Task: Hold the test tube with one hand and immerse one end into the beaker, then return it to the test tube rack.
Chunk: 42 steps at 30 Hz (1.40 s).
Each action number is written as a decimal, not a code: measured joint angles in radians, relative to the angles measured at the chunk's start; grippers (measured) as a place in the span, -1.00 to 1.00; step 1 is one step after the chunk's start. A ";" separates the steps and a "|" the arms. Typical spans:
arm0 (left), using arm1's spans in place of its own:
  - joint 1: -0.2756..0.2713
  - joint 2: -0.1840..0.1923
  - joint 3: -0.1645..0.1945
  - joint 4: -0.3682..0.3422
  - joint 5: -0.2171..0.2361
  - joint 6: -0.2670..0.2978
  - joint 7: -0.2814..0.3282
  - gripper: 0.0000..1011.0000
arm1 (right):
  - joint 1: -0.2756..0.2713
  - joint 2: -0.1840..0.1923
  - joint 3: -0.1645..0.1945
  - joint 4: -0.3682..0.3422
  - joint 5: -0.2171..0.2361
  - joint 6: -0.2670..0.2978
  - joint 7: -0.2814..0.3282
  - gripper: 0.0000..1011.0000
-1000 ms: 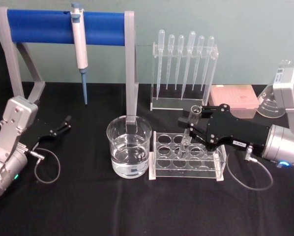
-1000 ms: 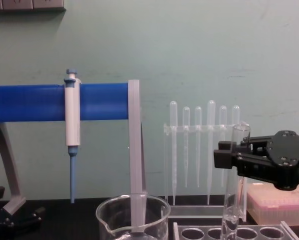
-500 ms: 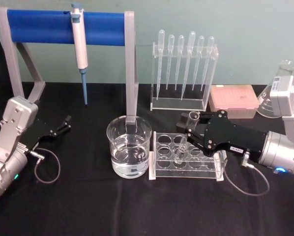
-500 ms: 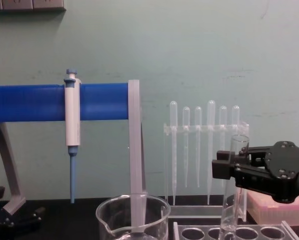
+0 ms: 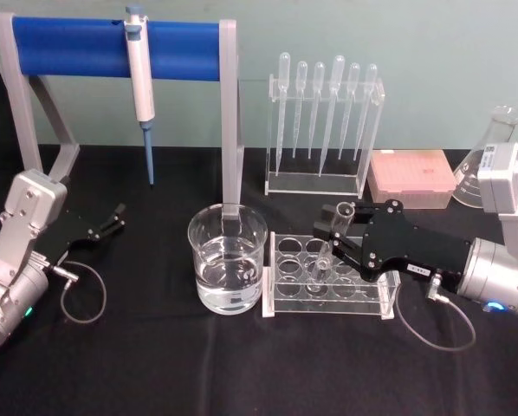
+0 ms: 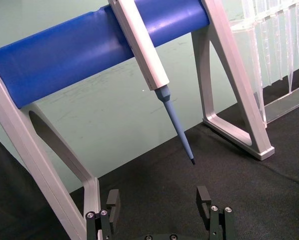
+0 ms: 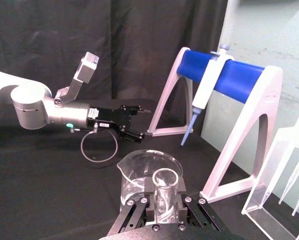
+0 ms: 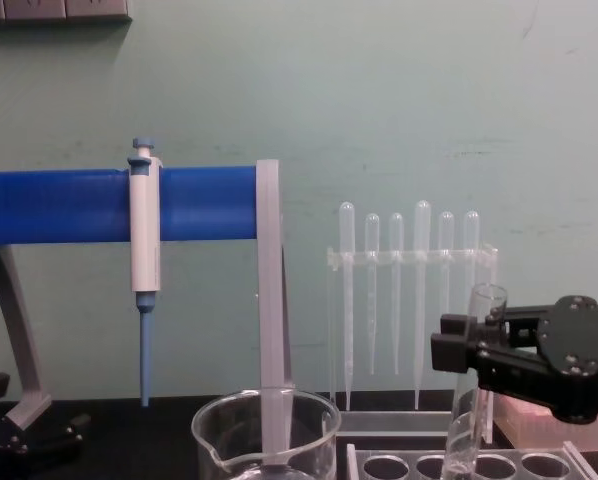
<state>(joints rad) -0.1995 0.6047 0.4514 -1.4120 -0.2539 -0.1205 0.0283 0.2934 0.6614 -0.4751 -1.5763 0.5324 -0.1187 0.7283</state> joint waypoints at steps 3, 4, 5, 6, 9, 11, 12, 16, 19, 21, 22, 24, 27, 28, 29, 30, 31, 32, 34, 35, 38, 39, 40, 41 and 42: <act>0.000 0.000 0.000 0.000 0.000 0.000 0.000 0.98 | -0.002 -0.002 0.000 0.006 -0.001 -0.001 0.001 -0.53; 0.000 0.000 0.000 0.000 0.000 0.000 0.000 0.98 | -0.003 -0.004 0.000 0.010 -0.002 -0.002 0.001 -0.53; 0.000 0.000 0.000 0.000 0.000 0.000 0.000 0.98 | -0.004 -0.005 0.000 0.012 -0.002 -0.003 0.001 -0.53; 0.000 0.000 0.000 0.000 0.000 0.000 0.000 0.98 | -0.005 -0.007 0.000 0.016 -0.003 -0.005 0.002 -0.53; 0.000 0.000 0.000 0.000 0.000 0.000 0.000 0.98 | -0.005 -0.011 -0.002 0.022 -0.003 -0.008 0.003 -0.53; 0.000 0.000 0.000 0.000 0.000 0.000 0.000 0.98 | -0.006 -0.015 -0.002 0.029 -0.005 -0.010 0.004 -0.53; 0.000 0.000 0.000 0.000 0.000 0.000 0.000 0.98 | -0.006 -0.016 -0.002 0.031 -0.005 -0.011 0.005 -0.53; 0.000 0.000 0.000 0.000 0.000 0.000 0.000 0.98 | -0.005 -0.021 -0.003 0.041 -0.008 -0.013 0.007 -0.53; 0.000 0.000 0.000 0.000 0.000 0.000 0.000 0.98 | -0.006 -0.022 -0.003 0.044 -0.011 -0.017 0.007 -0.53; 0.000 0.000 0.000 0.000 0.000 0.000 0.000 0.98 | -0.007 -0.022 -0.002 0.044 -0.014 -0.020 0.006 -0.53; 0.000 0.000 0.000 0.000 0.000 0.000 0.000 0.98 | -0.007 -0.022 -0.002 0.045 -0.015 -0.021 0.006 -0.53; 0.000 0.000 0.000 0.000 0.000 0.000 0.000 0.98 | -0.008 -0.024 -0.001 0.046 -0.018 -0.024 0.006 -0.53; 0.000 0.000 0.000 0.000 0.000 0.000 0.000 0.98 | -0.008 -0.026 -0.001 0.050 -0.021 -0.028 0.006 -0.53; 0.000 0.000 0.000 0.000 0.000 0.000 0.000 0.98 | -0.008 -0.027 -0.001 0.051 -0.022 -0.029 0.006 -0.53; 0.000 0.000 0.000 0.000 0.000 0.000 0.000 0.98 | -0.007 -0.028 0.000 0.053 -0.023 -0.031 0.006 -0.53; 0.000 0.000 0.000 0.000 0.000 0.000 0.000 0.98 | -0.007 -0.029 0.000 0.054 -0.024 -0.032 0.006 -0.53; 0.000 0.000 0.000 0.000 0.000 0.000 0.000 0.98 | -0.007 -0.030 0.000 0.056 -0.026 -0.034 0.007 -0.53; 0.000 0.000 0.000 0.000 0.000 0.000 0.000 0.98 | -0.007 -0.030 0.000 0.056 -0.026 -0.034 0.007 -0.53; 0.000 0.000 0.000 0.000 0.000 0.000 0.000 0.98 | -0.006 -0.032 0.000 0.059 -0.029 -0.036 0.007 -0.53; 0.000 0.000 0.000 0.000 0.000 0.000 0.000 0.98 | -0.005 -0.033 0.000 0.060 -0.030 -0.036 0.007 -0.53; 0.000 0.000 0.000 0.000 0.000 0.000 0.000 0.98 | -0.004 -0.036 -0.002 0.064 -0.034 -0.039 0.009 -0.53; 0.000 0.000 0.000 0.000 0.000 0.000 0.000 0.98 | -0.004 -0.037 -0.002 0.065 -0.035 -0.039 0.009 -0.53; 0.000 0.000 0.000 0.000 0.000 0.000 0.000 0.98 | -0.003 -0.037 -0.002 0.066 -0.035 -0.040 0.010 -0.53; 0.000 0.000 0.000 0.000 0.000 0.000 0.000 0.98 | -0.002 -0.038 -0.003 0.067 -0.036 -0.040 0.010 -0.53; 0.000 0.000 0.000 0.000 0.000 0.000 0.000 0.98 | -0.001 -0.040 -0.004 0.069 -0.038 -0.041 0.011 -0.53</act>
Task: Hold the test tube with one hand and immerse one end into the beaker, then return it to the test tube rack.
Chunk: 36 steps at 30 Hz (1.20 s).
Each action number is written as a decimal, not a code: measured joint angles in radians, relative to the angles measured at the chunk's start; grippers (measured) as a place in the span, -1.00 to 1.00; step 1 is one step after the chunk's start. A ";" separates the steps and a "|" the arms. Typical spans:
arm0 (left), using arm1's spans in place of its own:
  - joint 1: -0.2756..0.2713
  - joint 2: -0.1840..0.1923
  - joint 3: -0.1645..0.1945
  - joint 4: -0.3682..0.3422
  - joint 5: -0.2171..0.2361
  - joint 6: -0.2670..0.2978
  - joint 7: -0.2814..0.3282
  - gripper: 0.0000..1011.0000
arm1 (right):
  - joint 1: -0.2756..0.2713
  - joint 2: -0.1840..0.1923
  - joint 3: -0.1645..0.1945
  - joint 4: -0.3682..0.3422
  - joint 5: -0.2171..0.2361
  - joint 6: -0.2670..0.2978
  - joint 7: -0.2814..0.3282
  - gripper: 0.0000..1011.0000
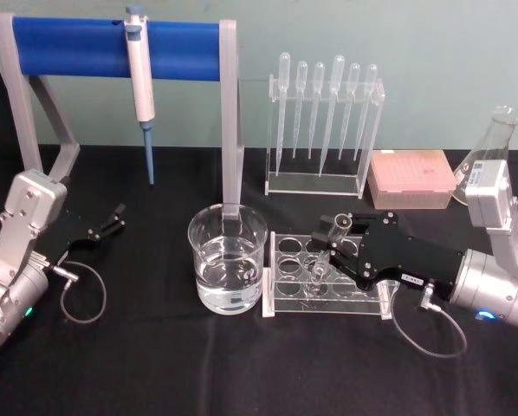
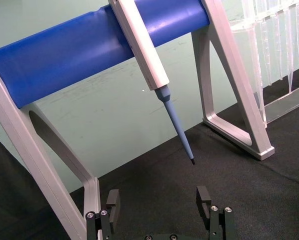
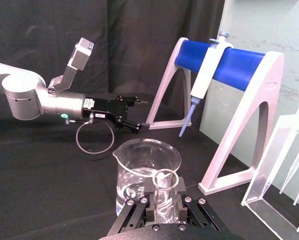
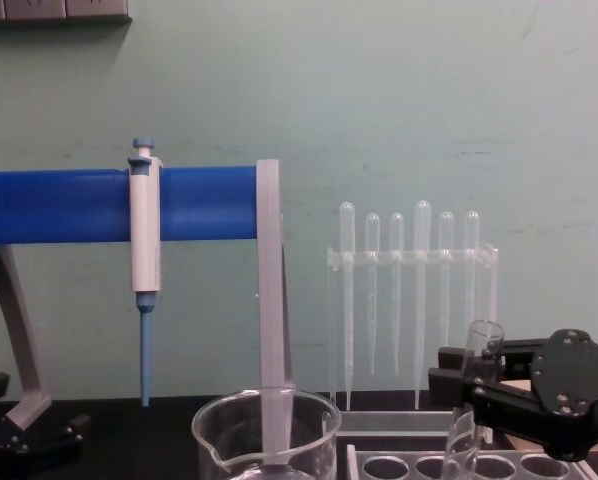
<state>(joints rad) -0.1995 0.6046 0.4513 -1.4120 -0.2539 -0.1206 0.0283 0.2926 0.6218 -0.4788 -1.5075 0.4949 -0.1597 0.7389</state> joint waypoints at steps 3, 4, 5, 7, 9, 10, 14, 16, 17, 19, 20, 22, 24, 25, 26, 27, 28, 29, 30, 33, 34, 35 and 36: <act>0.000 0.000 0.000 0.000 0.000 0.000 0.000 0.98 | 0.001 -0.002 -0.001 0.003 -0.003 -0.002 0.001 -0.53; 0.000 0.000 0.000 0.000 0.000 0.000 0.000 0.98 | 0.001 -0.003 -0.001 0.004 -0.004 -0.003 0.001 -0.53; 0.000 0.000 0.000 0.000 0.000 0.000 0.000 0.98 | 0.001 -0.003 -0.002 0.004 -0.005 -0.003 0.001 -0.53; 0.000 0.000 0.000 0.000 0.000 0.000 0.000 0.98 | 0.001 -0.005 -0.002 0.005 -0.008 -0.005 0.000 -0.53; 0.000 0.000 0.000 0.000 0.000 0.000 0.000 0.98 | 0.001 -0.005 -0.002 0.005 -0.008 -0.005 0.000 -0.53; 0.000 0.000 0.000 0.000 0.000 0.000 0.000 0.98 | 0.001 -0.005 -0.002 0.005 -0.008 -0.005 0.000 -0.53; 0.000 0.000 0.000 0.000 0.000 0.000 0.000 0.98 | 0.002 -0.005 -0.002 0.005 -0.008 -0.005 0.000 -0.53; 0.000 0.000 0.000 0.000 0.000 0.000 0.000 0.98 | 0.002 -0.005 -0.002 0.005 -0.007 -0.005 0.000 -0.53; 0.000 0.000 0.000 0.000 0.000 0.000 0.000 0.98 | 0.002 -0.005 -0.002 0.005 -0.007 -0.005 0.000 -0.50; 0.000 0.000 0.000 0.000 0.000 0.000 0.000 0.98 | 0.002 -0.005 -0.002 0.005 -0.007 -0.005 0.000 -0.40; 0.000 0.000 0.000 0.000 0.000 0.000 0.000 0.98 | 0.002 -0.005 -0.002 0.005 -0.007 -0.004 0.000 -0.31; 0.000 0.000 0.000 0.000 0.000 0.000 0.000 0.98 | 0.002 -0.004 -0.002 0.005 -0.006 -0.004 0.000 -0.24; 0.000 0.000 0.000 0.000 0.000 0.000 0.000 0.98 | 0.002 -0.004 -0.002 0.005 -0.006 -0.004 0.000 -0.08; 0.000 0.000 0.000 0.000 0.000 0.000 0.000 0.98 | 0.002 -0.004 -0.002 0.005 -0.006 -0.004 0.000 -0.04; 0.000 0.000 0.000 0.000 0.000 0.000 0.000 0.98 | 0.002 -0.004 -0.002 0.005 -0.006 -0.004 0.000 0.09; 0.000 0.000 0.000 0.000 0.000 0.000 0.000 0.98 | 0.002 -0.004 -0.002 0.004 -0.006 -0.004 0.000 0.11; 0.000 0.000 0.000 0.000 0.000 0.000 0.000 0.98 | 0.002 -0.004 -0.002 0.004 -0.006 -0.004 0.000 0.16; 0.000 0.000 0.000 0.000 0.000 0.000 0.000 0.98 | 0.002 -0.004 -0.002 0.004 -0.006 -0.004 0.000 0.20; 0.000 0.000 0.000 0.000 0.000 0.000 0.000 0.98 | -0.001 -0.002 0.000 -0.006 -0.006 -0.006 -0.001 0.32; 0.000 0.000 0.000 0.000 0.000 0.000 0.000 0.98 | -0.015 0.006 0.014 -0.047 -0.005 -0.017 -0.011 0.48; 0.000 0.000 0.000 0.000 0.000 0.000 0.000 0.98 | -0.021 0.011 0.021 -0.066 -0.002 -0.021 -0.015 0.59; 0.000 0.000 0.000 0.000 0.000 0.000 0.000 0.98 | -0.025 0.013 0.026 -0.076 0.000 -0.023 -0.016 0.61; 0.000 0.000 0.000 0.000 0.000 0.000 0.000 0.98 | -0.029 0.016 0.030 -0.086 0.002 -0.025 -0.017 0.66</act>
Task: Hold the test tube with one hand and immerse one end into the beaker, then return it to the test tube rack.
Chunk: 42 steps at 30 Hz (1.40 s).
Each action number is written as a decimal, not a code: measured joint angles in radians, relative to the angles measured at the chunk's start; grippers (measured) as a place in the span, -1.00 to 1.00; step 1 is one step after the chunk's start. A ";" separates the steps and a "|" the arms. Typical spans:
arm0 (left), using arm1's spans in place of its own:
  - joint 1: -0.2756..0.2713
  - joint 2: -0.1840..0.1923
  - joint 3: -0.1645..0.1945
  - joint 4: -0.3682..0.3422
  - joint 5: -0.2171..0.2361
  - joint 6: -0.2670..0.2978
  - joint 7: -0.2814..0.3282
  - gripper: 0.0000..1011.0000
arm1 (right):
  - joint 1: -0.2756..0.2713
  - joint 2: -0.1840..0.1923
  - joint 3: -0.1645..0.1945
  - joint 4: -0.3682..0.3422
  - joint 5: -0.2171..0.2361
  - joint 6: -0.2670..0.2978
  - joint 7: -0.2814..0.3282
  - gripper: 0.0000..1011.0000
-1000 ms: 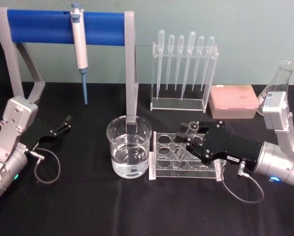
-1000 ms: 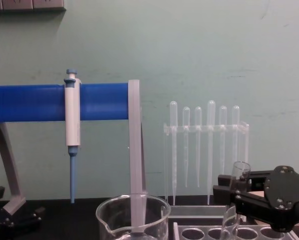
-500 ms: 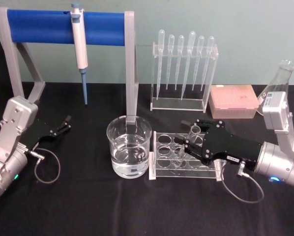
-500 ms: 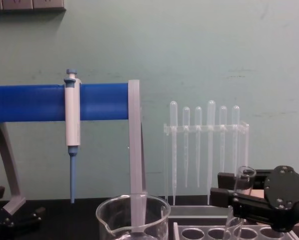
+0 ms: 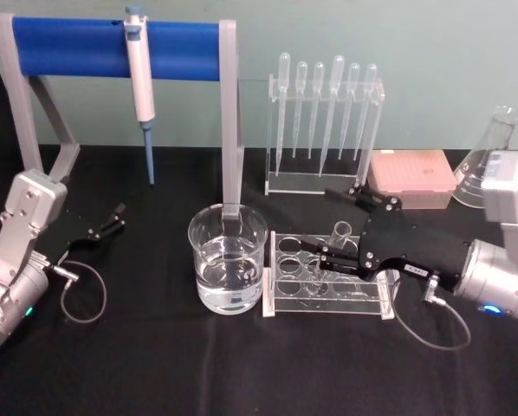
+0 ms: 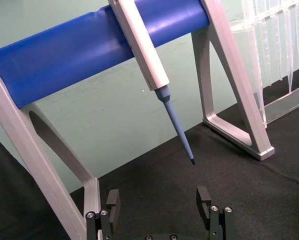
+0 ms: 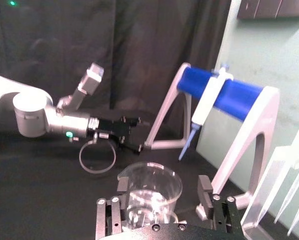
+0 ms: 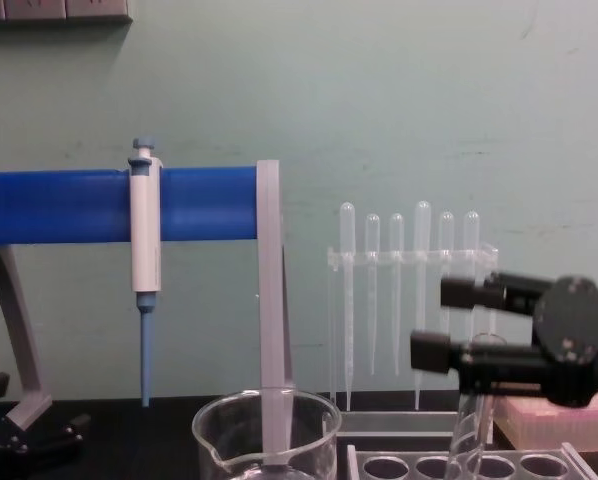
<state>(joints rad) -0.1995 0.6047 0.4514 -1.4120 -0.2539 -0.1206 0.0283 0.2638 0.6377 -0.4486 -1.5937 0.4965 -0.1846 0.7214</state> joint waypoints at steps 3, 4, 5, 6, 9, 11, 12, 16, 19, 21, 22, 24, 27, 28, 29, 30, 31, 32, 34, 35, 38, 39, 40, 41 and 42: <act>0.000 0.000 0.000 0.000 0.000 0.000 0.000 0.98 | -0.014 0.010 0.016 -0.042 0.002 -0.007 -0.012 0.83; 0.000 0.000 0.000 0.000 0.000 0.000 0.000 0.98 | -0.023 0.015 0.025 -0.062 0.001 -0.011 -0.022 0.85; 0.000 0.000 0.000 0.000 0.000 0.000 0.000 0.98 | -0.023 0.015 0.025 -0.062 0.001 -0.011 -0.022 0.89; 0.000 0.000 0.000 0.000 0.000 0.000 0.000 0.98 | -0.027 0.017 0.030 -0.071 0.001 -0.012 -0.027 0.96; 0.000 0.000 0.000 0.000 0.000 0.000 0.000 0.98 | -0.054 0.024 0.062 -0.116 0.000 -0.021 -0.059 0.98; 0.000 0.000 0.000 0.000 0.000 0.000 0.000 0.98 | -0.067 0.024 0.080 -0.129 0.006 -0.021 -0.078 0.98; 0.000 0.000 0.000 0.000 0.000 0.000 0.000 0.98 | -0.082 0.022 0.099 -0.141 0.012 -0.016 -0.103 0.98; 0.000 0.000 0.000 0.000 0.000 0.000 0.000 0.98 | -0.113 0.008 0.145 -0.153 0.016 0.008 -0.173 0.98; 0.000 0.000 0.000 0.000 0.000 0.000 0.000 0.98 | -0.134 -0.009 0.178 -0.153 0.010 0.036 -0.239 0.98; 0.000 0.000 0.000 0.000 0.000 0.000 0.000 0.98 | -0.143 -0.019 0.192 -0.152 -0.001 0.054 -0.280 0.98; 0.000 0.000 0.000 0.000 0.000 0.000 0.000 0.98 | -0.153 -0.032 0.202 -0.152 -0.020 0.074 -0.326 0.98; 0.000 0.000 0.000 0.000 0.000 0.000 0.000 0.98 | -0.160 -0.046 0.209 -0.149 -0.044 0.097 -0.376 0.98; 0.000 0.000 0.000 0.000 0.000 0.000 0.000 0.98 | -0.172 -0.077 0.214 -0.139 -0.098 0.142 -0.471 0.98; 0.000 0.000 0.000 0.000 0.000 0.000 0.000 0.98 | -0.174 -0.085 0.215 -0.136 -0.106 0.150 -0.488 0.98; 0.000 0.000 0.000 0.000 0.000 0.000 0.000 0.98 | -0.178 -0.106 0.216 -0.123 -0.127 0.176 -0.532 0.98; 0.000 0.000 0.000 0.000 0.000 0.000 0.000 0.98 | -0.179 -0.116 0.216 -0.117 -0.137 0.187 -0.551 0.98; 0.000 0.000 0.000 0.000 0.000 0.000 0.000 0.98 | -0.180 -0.126 0.216 -0.110 -0.146 0.196 -0.570 0.98; 0.000 0.000 0.000 0.000 0.000 0.000 0.000 0.98 | -0.183 -0.145 0.215 -0.095 -0.166 0.209 -0.604 0.98; 0.000 0.000 0.000 0.000 0.000 0.000 0.000 0.98 | -0.185 -0.164 0.214 -0.083 -0.191 0.213 -0.641 0.98; 0.000 0.000 0.000 0.000 0.000 0.000 0.000 0.98 | -0.188 -0.181 0.214 -0.071 -0.217 0.211 -0.674 0.98; 0.000 0.000 0.000 0.000 0.000 0.000 0.000 0.98 | -0.194 -0.209 0.215 -0.050 -0.255 0.197 -0.722 0.98; 0.000 0.000 0.000 0.000 0.000 0.000 0.000 0.98 | -0.194 -0.215 0.215 -0.044 -0.261 0.190 -0.727 0.98; 0.000 0.000 0.000 0.000 0.000 0.000 0.000 0.98 | -0.195 -0.225 0.217 -0.033 -0.270 0.174 -0.732 0.98; 0.000 0.000 0.000 0.000 0.000 0.000 0.000 0.98 | -0.195 -0.228 0.217 -0.028 -0.274 0.167 -0.733 0.98; 0.000 0.000 0.000 0.000 0.000 0.000 0.000 0.98 | -0.195 -0.231 0.217 -0.024 -0.279 0.160 -0.733 0.98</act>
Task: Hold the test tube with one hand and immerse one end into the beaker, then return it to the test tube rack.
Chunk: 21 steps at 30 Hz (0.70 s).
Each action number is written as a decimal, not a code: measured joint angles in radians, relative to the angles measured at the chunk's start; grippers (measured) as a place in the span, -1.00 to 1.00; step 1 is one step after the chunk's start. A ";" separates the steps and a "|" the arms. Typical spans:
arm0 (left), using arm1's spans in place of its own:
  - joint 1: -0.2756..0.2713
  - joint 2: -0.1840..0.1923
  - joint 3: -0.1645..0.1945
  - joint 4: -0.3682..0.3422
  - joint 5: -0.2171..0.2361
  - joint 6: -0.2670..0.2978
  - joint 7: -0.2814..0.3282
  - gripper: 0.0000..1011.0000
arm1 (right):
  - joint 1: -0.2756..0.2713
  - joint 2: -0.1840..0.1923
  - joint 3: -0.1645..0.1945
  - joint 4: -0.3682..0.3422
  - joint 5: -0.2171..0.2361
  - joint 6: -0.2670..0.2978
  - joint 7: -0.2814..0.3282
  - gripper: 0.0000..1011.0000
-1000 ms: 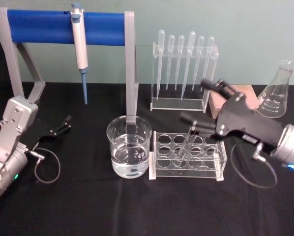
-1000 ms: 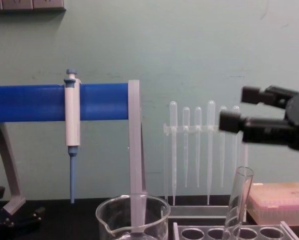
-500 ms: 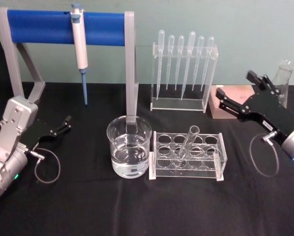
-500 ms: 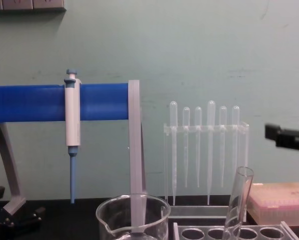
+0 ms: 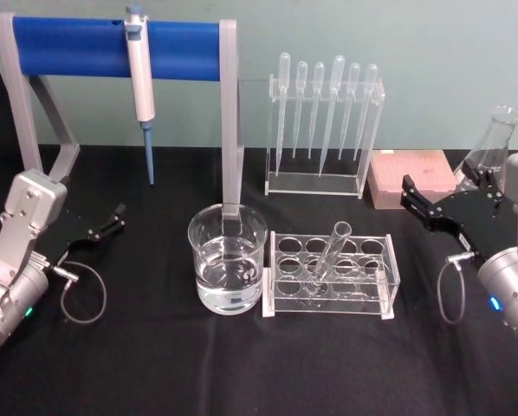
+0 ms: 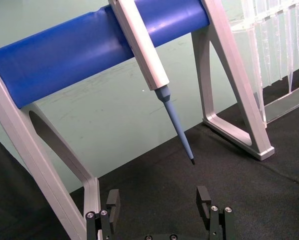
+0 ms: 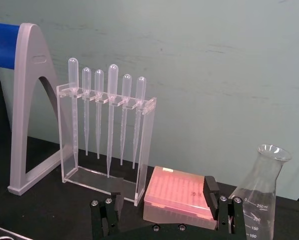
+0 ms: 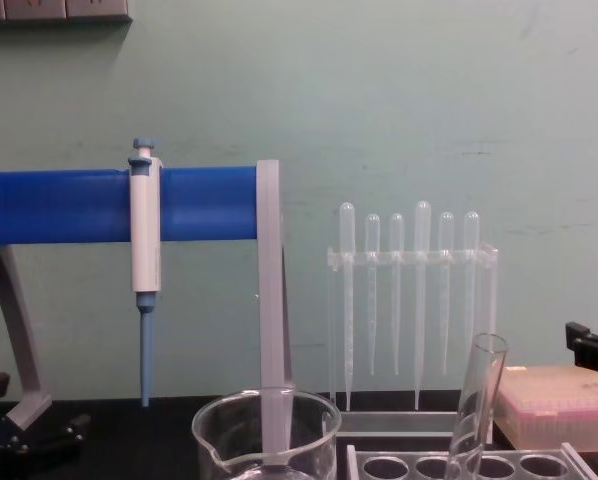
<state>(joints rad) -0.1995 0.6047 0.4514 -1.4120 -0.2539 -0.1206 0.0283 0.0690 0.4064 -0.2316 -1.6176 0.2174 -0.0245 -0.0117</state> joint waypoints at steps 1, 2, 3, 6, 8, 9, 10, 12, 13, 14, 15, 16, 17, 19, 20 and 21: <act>0.000 0.000 0.000 0.000 0.000 0.000 0.000 0.98 | 0.000 -0.003 0.000 0.004 -0.004 -0.005 0.000 0.98; 0.000 0.000 0.000 0.000 0.000 0.000 0.000 0.98 | 0.000 -0.007 0.000 0.010 -0.011 -0.013 0.000 0.98; 0.000 0.000 0.000 0.000 0.000 0.000 0.000 0.98 | 0.000 -0.009 0.000 0.013 -0.014 -0.016 0.000 0.98; 0.000 0.000 0.000 0.000 0.000 0.000 0.000 0.98 | 0.000 -0.015 0.002 0.022 -0.026 -0.025 0.005 0.98; 0.000 0.000 0.000 0.000 0.000 0.000 0.000 0.98 | 0.002 -0.016 0.001 0.027 -0.036 -0.026 0.014 0.98; 0.000 0.000 0.000 0.000 0.000 0.000 0.000 0.98 | 0.003 -0.016 0.001 0.028 -0.039 -0.026 0.016 0.98; 0.000 0.000 0.000 0.000 0.000 0.000 0.000 0.98 | 0.003 -0.016 0.000 0.028 -0.039 -0.026 0.016 0.98; 0.000 0.000 0.000 0.000 0.000 0.000 0.000 0.98 | 0.003 -0.015 0.000 0.028 -0.039 -0.026 0.017 0.98; 0.000 0.000 0.000 0.000 0.000 0.000 0.000 0.98 | 0.003 -0.015 0.000 0.028 -0.039 -0.026 0.017 0.98; 0.000 0.000 0.000 0.000 0.000 0.000 0.000 0.98 | 0.003 -0.015 0.000 0.028 -0.038 -0.026 0.017 0.98; 0.000 0.000 0.000 0.000 0.000 0.000 0.000 0.98 | 0.003 -0.015 0.000 0.028 -0.038 -0.026 0.017 0.98; 0.000 0.000 0.000 0.000 0.000 0.000 0.000 0.98 | 0.003 -0.015 0.000 0.027 -0.037 -0.026 0.017 0.98; 0.000 0.000 0.000 0.000 0.000 0.000 0.000 0.98 | 0.003 -0.015 0.000 0.027 -0.036 -0.026 0.017 0.98; 0.000 0.000 0.000 0.000 0.000 0.000 0.000 0.98 | 0.003 -0.015 0.000 0.026 -0.035 -0.026 0.017 0.98; 0.000 0.000 0.000 0.000 0.000 0.000 0.000 0.98 | 0.003 -0.015 0.000 0.026 -0.035 -0.026 0.017 0.98; 0.000 0.000 0.000 0.000 0.000 0.000 0.000 0.98 | 0.003 -0.015 0.000 0.025 -0.034 -0.026 0.017 0.98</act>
<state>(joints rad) -0.1995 0.6047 0.4514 -1.4120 -0.2539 -0.1206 0.0283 0.0718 0.3919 -0.2314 -1.5921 0.1833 -0.0509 0.0049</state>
